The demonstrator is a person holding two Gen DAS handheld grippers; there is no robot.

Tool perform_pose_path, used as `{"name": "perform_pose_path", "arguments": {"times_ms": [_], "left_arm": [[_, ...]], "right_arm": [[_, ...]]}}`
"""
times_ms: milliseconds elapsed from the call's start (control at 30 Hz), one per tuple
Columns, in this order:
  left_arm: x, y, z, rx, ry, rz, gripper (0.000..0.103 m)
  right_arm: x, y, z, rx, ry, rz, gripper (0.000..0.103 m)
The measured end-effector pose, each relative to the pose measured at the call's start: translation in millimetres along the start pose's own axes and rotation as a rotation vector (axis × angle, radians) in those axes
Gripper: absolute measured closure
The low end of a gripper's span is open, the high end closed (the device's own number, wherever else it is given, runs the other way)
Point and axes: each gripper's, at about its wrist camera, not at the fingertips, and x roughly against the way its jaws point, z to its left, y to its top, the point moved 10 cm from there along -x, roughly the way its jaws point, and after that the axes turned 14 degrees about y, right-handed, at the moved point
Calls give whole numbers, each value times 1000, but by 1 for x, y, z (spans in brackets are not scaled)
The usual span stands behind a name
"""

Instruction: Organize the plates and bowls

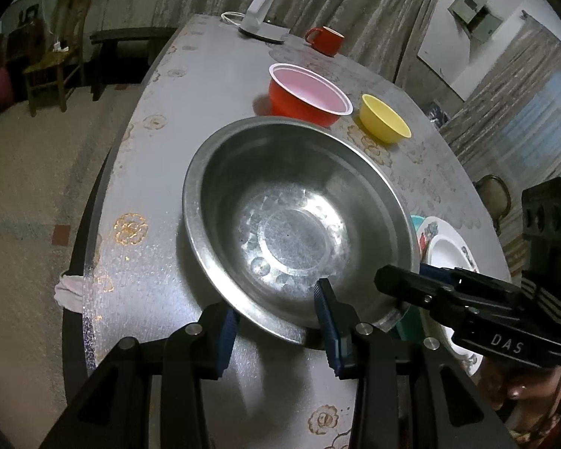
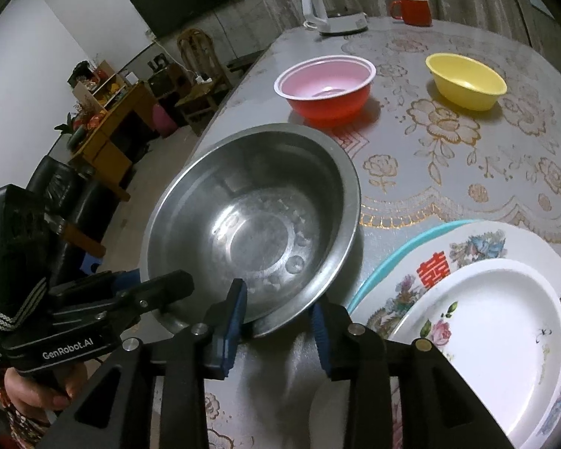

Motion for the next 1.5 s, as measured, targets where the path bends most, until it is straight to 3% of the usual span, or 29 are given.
{"name": "perform_pose_path", "arguments": {"times_ms": [833,1500], "left_arm": [[9,-8,-2,51,-41,12,62],[18,-9,-1,49,-14,26,60]], "right_arm": [[44,4,-2,-23,69,-88,65],[58,1,-19,-50,63,-107,65]]}}
